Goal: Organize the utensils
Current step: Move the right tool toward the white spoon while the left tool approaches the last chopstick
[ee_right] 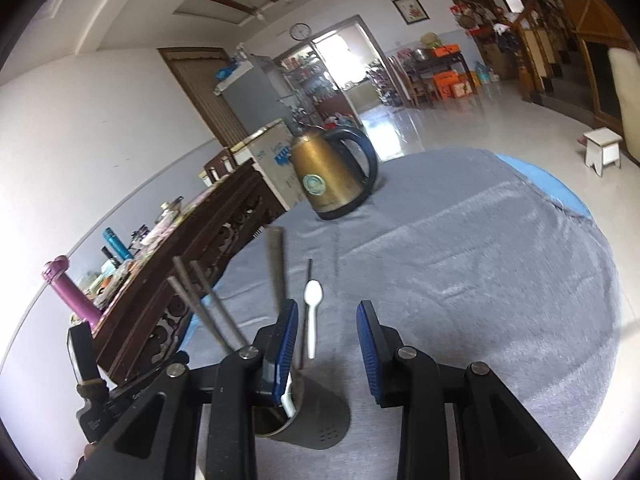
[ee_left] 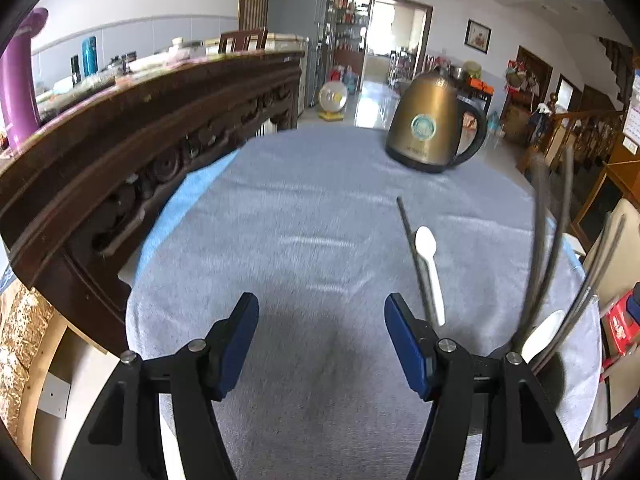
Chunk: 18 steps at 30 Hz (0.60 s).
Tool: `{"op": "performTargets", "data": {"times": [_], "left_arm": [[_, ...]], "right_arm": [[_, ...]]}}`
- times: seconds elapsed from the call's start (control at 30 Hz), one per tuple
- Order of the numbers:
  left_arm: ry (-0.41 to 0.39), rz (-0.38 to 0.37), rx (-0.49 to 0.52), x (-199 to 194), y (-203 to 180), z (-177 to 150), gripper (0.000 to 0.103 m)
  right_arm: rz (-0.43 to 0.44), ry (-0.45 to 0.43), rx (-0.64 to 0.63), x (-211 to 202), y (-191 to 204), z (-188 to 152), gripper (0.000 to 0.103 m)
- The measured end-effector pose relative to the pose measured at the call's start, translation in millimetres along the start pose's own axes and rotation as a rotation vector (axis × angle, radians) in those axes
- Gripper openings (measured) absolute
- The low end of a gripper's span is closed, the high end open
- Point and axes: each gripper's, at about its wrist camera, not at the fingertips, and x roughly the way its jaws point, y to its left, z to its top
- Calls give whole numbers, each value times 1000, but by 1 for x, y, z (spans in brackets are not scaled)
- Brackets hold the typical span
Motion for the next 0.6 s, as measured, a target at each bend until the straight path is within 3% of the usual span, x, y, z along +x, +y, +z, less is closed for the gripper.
{"op": "performTargets", "data": {"times": [0.27, 0.47, 0.6], "left_arm": [[73, 31, -1, 34, 5, -1, 66], [111, 52, 13, 60, 5, 8, 66], [120, 58, 21, 74, 6, 17, 66]], "right_arm": [[14, 116, 68, 51, -42, -1, 33], [107, 254, 120, 122, -71, 4, 33], [167, 321, 127, 173, -70, 10, 33]]}}
